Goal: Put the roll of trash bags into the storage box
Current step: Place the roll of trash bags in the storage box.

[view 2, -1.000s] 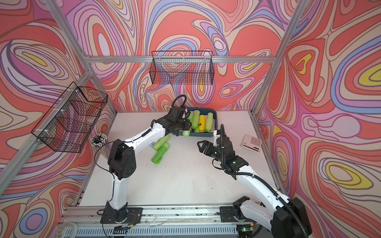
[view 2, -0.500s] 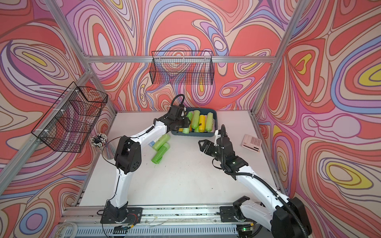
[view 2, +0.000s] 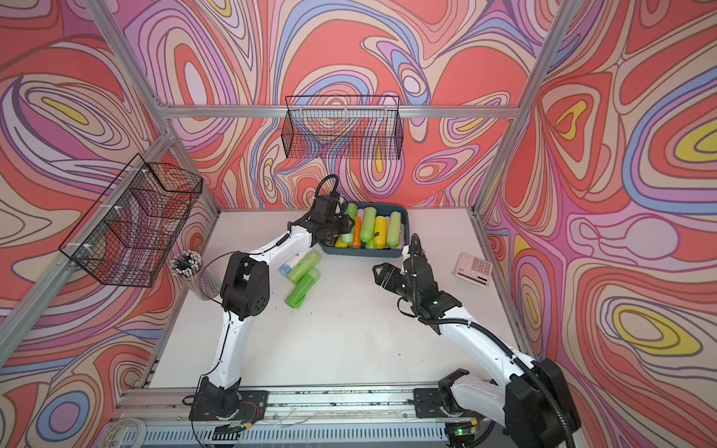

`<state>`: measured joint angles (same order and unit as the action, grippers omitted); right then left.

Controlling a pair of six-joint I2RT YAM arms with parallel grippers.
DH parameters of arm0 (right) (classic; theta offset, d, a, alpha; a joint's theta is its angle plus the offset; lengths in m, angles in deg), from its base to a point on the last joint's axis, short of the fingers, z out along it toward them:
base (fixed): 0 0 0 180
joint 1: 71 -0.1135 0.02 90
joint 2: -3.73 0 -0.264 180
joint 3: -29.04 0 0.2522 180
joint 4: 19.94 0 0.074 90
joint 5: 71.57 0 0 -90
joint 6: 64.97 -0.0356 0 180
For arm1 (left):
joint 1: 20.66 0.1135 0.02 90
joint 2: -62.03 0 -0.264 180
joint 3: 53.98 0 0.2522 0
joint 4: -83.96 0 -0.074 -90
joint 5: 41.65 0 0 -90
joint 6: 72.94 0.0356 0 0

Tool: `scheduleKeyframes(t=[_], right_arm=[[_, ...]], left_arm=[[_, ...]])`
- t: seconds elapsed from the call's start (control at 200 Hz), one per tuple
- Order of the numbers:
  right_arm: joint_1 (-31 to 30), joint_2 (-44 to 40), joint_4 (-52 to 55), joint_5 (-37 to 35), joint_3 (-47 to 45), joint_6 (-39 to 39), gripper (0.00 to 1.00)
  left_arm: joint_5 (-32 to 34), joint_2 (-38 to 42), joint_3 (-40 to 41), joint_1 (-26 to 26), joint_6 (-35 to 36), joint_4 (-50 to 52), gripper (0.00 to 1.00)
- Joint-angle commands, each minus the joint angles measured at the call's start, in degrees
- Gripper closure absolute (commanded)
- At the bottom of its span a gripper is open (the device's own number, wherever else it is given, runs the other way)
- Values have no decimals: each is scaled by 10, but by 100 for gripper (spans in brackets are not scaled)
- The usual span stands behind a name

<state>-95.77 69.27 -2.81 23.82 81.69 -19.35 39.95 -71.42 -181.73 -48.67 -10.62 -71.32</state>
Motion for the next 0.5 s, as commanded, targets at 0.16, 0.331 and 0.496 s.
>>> scheduleKeyframes(t=[0.16,0.331,0.496], right_arm=[[0,21,-19,-5,15,-15,16],[0,34,-22,-1,14,-21,16],[0,44,-22,-1,17,-21,16]], left_arm=[[-17,-53,-60,18,-22,-23,83],[-28,-80,-101,29,-28,-16,77],[-35,-77,-106,30,-17,-17,69]])
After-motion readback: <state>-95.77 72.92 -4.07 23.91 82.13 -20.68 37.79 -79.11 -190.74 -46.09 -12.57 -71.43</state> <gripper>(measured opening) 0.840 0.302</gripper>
